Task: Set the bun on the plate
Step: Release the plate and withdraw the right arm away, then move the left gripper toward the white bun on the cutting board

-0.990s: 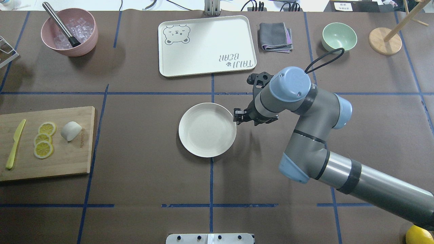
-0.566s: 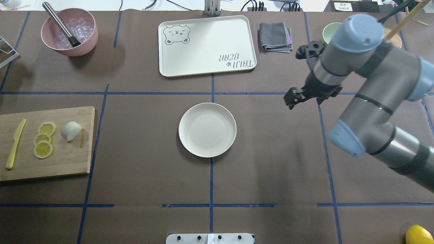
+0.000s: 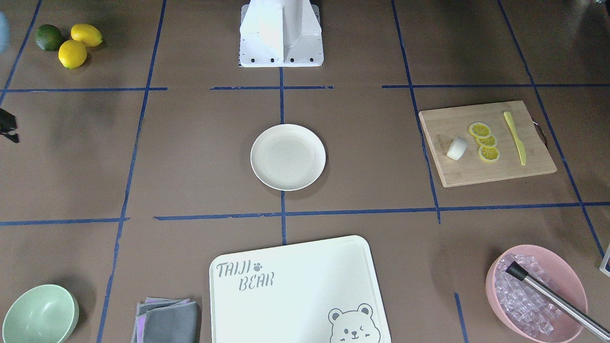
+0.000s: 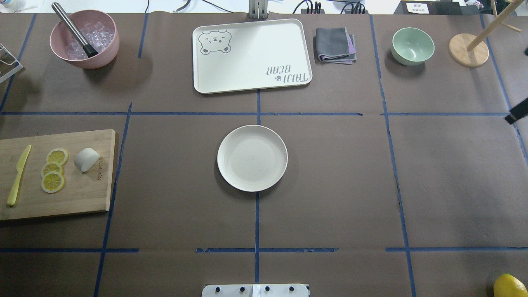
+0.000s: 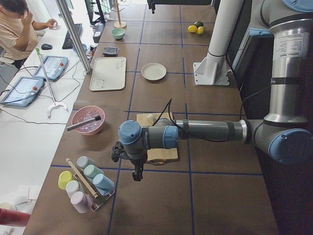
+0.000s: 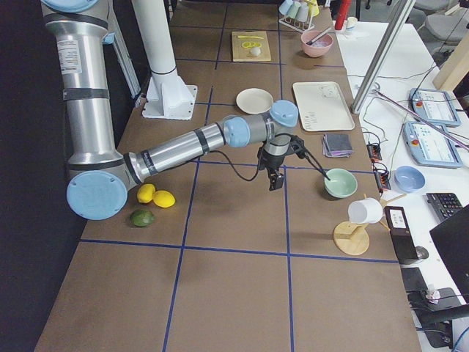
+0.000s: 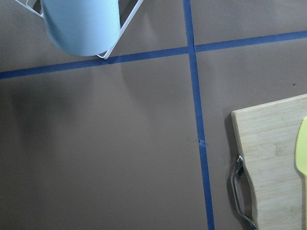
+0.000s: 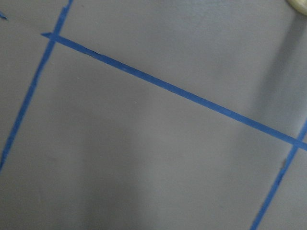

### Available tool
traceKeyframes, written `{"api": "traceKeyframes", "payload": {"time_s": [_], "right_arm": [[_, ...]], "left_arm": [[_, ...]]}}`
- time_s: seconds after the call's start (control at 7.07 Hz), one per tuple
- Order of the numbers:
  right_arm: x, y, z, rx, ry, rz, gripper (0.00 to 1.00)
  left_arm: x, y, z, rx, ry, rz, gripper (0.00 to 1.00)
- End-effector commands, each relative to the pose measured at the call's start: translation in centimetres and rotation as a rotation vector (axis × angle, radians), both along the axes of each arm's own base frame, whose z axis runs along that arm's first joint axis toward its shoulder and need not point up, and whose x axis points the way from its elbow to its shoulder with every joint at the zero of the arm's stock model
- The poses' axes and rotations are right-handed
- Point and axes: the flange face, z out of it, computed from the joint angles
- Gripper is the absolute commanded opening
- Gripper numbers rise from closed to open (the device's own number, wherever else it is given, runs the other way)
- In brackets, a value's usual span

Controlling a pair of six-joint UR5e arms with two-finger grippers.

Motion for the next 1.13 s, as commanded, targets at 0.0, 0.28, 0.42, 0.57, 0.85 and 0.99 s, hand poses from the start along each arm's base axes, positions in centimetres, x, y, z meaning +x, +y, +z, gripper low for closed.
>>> {"api": "traceKeyframes", "payload": {"time_s": [0.0, 0.28, 0.42, 0.57, 0.85, 0.99], "right_arm": [[9.6, 5.6, 8.0, -0.04, 0.017, 0.046, 1.0], [11.6, 9.2, 10.3, -0.112, 0.015, 0.111, 1.0], [11.6, 8.9, 9.6, -0.13, 0.017, 0.151, 1.0], [11.4, 8.6, 9.3, -0.142, 0.018, 0.169, 1.0], [11.4, 8.6, 9.1, -0.14, 0.016, 0.17, 1.0], [11.4, 8.6, 9.2, -0.142, 0.016, 0.17, 1.0]], "left_arm": [[0.1, -0.6, -0.6, 0.019, 0.005, 0.0, 1.0], [0.9, -3.7, -3.8, 0.233, 0.011, 0.011, 1.0], [2.3, -5.6, -6.2, 0.296, 0.024, 0.033, 1.0], [3.0, -5.5, -6.2, 0.304, 0.027, 0.045, 1.0], [11.0, -5.5, -9.1, 0.356, 0.073, 0.114, 1.0], [16.9, -4.8, -10.8, 0.247, 0.091, 0.077, 1.0]]}}
